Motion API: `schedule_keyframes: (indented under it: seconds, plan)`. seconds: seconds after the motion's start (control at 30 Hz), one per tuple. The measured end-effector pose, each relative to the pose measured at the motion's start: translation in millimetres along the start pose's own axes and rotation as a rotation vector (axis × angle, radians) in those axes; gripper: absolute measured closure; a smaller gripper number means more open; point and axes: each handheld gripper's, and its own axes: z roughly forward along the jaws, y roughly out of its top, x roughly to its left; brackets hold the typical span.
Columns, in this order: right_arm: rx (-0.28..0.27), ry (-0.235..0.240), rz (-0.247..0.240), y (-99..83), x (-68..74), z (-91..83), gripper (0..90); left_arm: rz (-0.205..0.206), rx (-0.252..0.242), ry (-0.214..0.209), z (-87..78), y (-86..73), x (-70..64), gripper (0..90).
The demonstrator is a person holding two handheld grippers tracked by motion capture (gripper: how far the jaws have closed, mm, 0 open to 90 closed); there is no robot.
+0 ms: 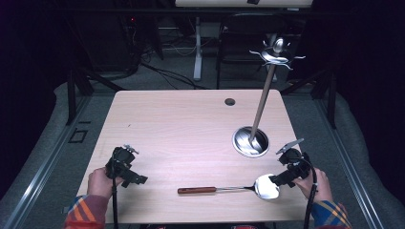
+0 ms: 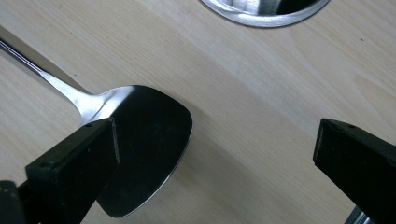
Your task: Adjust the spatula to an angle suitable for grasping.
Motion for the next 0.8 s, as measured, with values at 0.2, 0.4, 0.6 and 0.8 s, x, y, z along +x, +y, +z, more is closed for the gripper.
schedule_keyframes:
  seconds: [0.2,0.4,0.6,0.8]
  plan:
    - [0.008,0.006,-0.03,3.7,6.2,1.8,0.1,-0.031,-0.013,0.073,-1.3,0.1,-0.4,23.7]
    - [0.015,-0.015,-0.075,7.5,8.9,0.8,0.2,-0.047,-0.007,0.105,0.0,0.7,0.9,24.1]
    - [0.019,0.01,-0.104,12.3,16.8,3.9,0.7,-0.059,-0.004,0.14,1.3,3.1,-1.9,20.9]
    - [0.043,0.056,-0.198,19.4,28.3,6.5,0.7,-0.068,0.015,0.141,5.8,5.0,-2.1,18.4]
